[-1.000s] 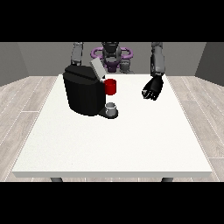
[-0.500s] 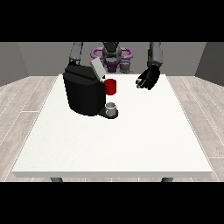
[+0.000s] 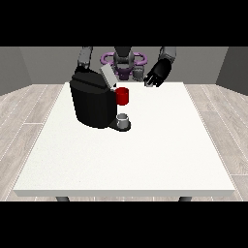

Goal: Insert the coffee pod into the coffee machine and close the lid

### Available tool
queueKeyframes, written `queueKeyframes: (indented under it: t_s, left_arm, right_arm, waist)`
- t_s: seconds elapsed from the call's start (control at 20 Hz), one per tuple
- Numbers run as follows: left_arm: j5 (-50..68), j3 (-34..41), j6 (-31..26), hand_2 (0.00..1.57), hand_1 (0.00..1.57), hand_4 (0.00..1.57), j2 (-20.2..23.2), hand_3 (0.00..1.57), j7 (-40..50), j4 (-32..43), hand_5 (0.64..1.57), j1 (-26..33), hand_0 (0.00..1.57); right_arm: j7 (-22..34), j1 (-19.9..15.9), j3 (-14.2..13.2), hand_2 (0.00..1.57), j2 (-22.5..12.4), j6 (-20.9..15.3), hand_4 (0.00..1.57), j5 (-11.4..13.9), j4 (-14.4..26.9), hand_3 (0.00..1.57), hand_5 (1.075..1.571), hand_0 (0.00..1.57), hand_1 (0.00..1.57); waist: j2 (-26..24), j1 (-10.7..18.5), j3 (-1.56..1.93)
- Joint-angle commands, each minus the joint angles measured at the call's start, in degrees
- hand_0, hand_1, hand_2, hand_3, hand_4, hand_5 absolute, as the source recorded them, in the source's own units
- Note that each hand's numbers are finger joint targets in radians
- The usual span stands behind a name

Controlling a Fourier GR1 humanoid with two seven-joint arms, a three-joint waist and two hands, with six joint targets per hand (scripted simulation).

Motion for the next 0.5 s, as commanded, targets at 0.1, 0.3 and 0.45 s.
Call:
queueKeyframes:
  t_s: [0.1, 0.3, 0.45]
  left_arm:
    - [0.47, 1.27, -3.73, 1.37, 1.34, 0.56, -0.48, 1.35, 2.64, -1.64, 1.571, -5.45, 1.34]
    - [2.82, 4.79, -5.05, 1.16, 0.96, 0.52, -1.03, 1.36, 6.96, -1.15, 1.571, -10.22, 0.96]
    - [4.47, 7.33, -5.7, 1.24, 1.2, 0.49, -1.47, 1.26, 11.06, -0.59, 1.571, -13.88, 1.2]
  right_arm:
    - [0.6, -2.5, -0.79, 0.0, -0.56, -0.84, 0.0, 0.32, -0.78, 0.0, 1.571, 0.0, 0.0]
    - [2.5, -4.15, -1.92, 0.0, -1.76, 0.41, 0.0, -0.99, -1.72, 0.0, 1.571, 0.0, 0.0]
    - [0.22, -3.35, -2.94, 0.0, -2.23, 0.69, 0.0, -1.88, -1.61, 0.0, 1.571, 0.0, 0.0]
  waist:
    - [0.09, -1.25, -0.01]
    - [0.49, -3.0, -0.01]
    - [1.26, -4.66, 0.0]
